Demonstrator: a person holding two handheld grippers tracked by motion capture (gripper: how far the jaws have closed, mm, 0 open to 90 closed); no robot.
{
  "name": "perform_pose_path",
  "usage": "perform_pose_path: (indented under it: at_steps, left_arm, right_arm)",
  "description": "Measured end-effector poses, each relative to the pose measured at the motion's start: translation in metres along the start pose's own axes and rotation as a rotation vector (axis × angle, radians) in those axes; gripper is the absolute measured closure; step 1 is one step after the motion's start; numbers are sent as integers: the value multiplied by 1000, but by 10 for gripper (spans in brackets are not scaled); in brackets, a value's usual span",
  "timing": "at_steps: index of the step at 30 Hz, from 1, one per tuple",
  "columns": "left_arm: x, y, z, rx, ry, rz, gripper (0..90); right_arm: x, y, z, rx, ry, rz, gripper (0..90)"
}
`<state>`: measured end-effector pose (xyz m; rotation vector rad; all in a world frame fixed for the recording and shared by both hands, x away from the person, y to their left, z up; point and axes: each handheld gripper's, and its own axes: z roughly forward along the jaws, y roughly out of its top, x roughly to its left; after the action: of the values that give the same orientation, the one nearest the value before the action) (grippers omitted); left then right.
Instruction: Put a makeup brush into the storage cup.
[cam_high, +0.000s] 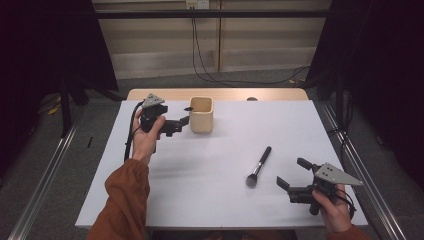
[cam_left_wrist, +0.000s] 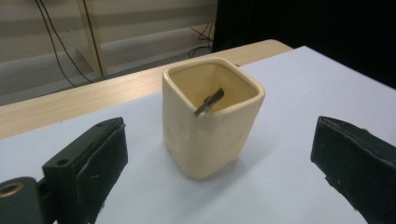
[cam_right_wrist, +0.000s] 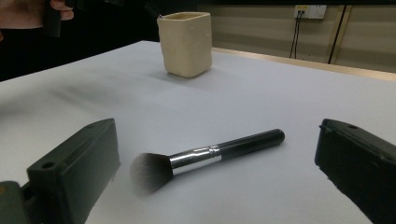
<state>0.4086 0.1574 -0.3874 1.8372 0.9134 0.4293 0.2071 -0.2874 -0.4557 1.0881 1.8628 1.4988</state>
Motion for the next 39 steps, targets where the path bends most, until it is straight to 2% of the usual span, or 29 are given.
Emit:
perform_pose_path:
  at_steps: [3, 5, 8, 13, 14, 16, 18, 19, 23, 26, 28, 31, 33, 35, 39]
  left_arm:
    - [-2, -5, -6, -37, -34, -22, 39]
    - [-3, -8, -9, -33, -14, -2, 36]
    - [-5, -11, -13, -44, -18, 2, 36]
    - [-8, -12, -22, -46, 7, 19, 36]
    - [-7, -13, -24, -68, -4, 21, 37]
    - [-7, -15, -27, -84, 3, 38, 42]
    - [-8, -16, -31, -96, -20, 11, 43]
    - [-9, -17, -34, -97, -25, 18, 43]
    - [-18, -22, -44, -108, -4, 60, 35]
    - [-19, -22, -54, -121, -10, 51, 31]
    - [-21, -24, -61, -134, 5, 67, 31]
    - [-23, -28, -68, -142, -2, 74, 31]
    - [-26, -32, -71, -147, -26, 61, 31]
    - [-29, -36, -73, -143, -15, 80, 31]
    - [-33, -46, -79, -142, -18, 87, 30]
  right_arm:
    - [0, 0, 0, 2, 0, 1, 0]
    - [0, 0, 0, 2, 0, 3, 0]
    - [0, 0, 0, 3, -2, -1, 0]
    - [0, 0, 0, 3, -3, 0, 0]
    - [0, 0, 0, 1, -3, 2, 0]
    - [0, 0, -1, -1, -5, 5, 0]
    - [0, -1, -2, 1, -7, 2, 0]
    - [0, -1, -2, 1, -7, 3, 0]
    - [0, -1, -3, -1, -12, 9, 0]
    - [0, -1, -3, -1, -17, 12, 0]
    - [0, -1, -4, 0, -19, 11, 0]
    - [-1, -1, -4, 0, -21, 15, 0]
    - [0, -1, -4, 0, -21, 15, 0]
    - [0, -1, -4, 1, -18, 16, 0]
    - [-1, -1, -4, 2, -15, 13, 0]
